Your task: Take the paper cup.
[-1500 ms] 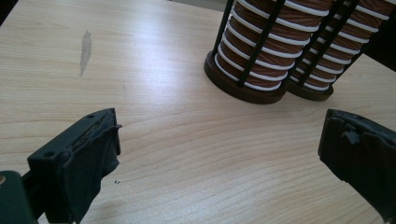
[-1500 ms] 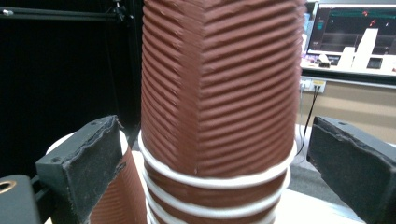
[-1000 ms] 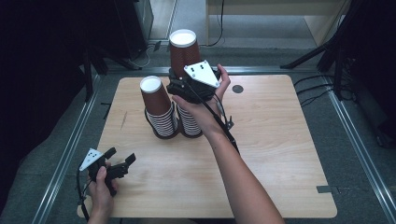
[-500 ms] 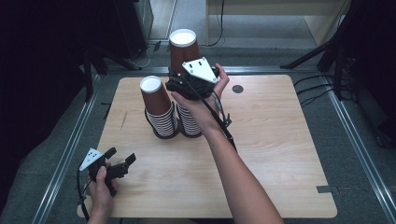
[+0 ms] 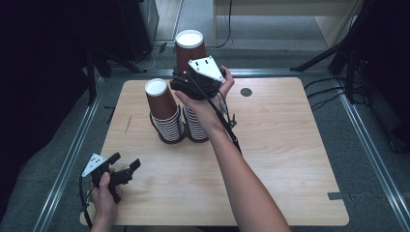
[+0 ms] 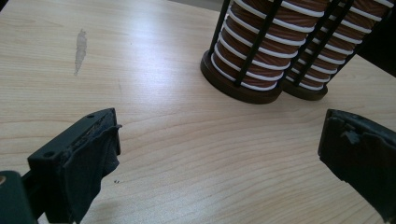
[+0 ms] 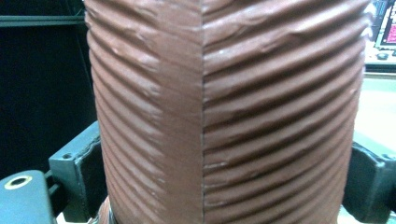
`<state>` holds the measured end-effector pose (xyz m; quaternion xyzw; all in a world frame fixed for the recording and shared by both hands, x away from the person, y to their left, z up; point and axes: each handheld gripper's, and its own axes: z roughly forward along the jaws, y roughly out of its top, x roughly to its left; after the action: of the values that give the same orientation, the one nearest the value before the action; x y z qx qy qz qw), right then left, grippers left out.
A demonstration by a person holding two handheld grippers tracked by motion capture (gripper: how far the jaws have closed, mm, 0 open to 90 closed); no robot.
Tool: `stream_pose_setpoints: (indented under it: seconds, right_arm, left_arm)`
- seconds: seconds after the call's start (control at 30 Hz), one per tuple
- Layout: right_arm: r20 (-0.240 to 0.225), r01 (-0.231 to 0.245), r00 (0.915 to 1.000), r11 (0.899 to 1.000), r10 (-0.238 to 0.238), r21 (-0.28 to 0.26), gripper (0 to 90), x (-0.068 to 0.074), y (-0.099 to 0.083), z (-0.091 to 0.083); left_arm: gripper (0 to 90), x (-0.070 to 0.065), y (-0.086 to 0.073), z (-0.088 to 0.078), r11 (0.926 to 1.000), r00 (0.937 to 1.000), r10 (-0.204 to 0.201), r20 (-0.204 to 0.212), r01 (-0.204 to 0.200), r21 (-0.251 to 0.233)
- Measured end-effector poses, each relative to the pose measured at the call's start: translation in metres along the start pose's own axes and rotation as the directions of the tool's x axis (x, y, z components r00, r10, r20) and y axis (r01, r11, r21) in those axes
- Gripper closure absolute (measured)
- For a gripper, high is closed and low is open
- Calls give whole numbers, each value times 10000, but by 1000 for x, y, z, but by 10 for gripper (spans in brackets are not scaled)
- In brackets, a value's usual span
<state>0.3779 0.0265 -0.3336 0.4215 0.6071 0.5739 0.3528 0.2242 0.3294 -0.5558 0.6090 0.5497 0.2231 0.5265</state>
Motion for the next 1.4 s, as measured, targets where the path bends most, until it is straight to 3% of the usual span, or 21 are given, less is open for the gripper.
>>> stream_pose_setpoints:
  seconds: [0.4, 0.93, 1.4]
  right_arm:
    - [73, 130, 9999, 9999, -129, -64, 89, 1, 1, 0]
    - [160, 176, 9998, 9898, -155, -1417, 131, 5, 26, -9]
    - [151, 423, 9991, 9802, -401, -1935, 134, 10, 48, -19]
  left_arm:
    - [0, 0, 0, 0, 10000, 10000, 2, -32, -2, -8]
    - [0, 0, 0, 0, 10000, 10000, -47, -35, 47, -53]
    - [0, 0, 0, 0, 10000, 9999, -38, -100, 38, -55]
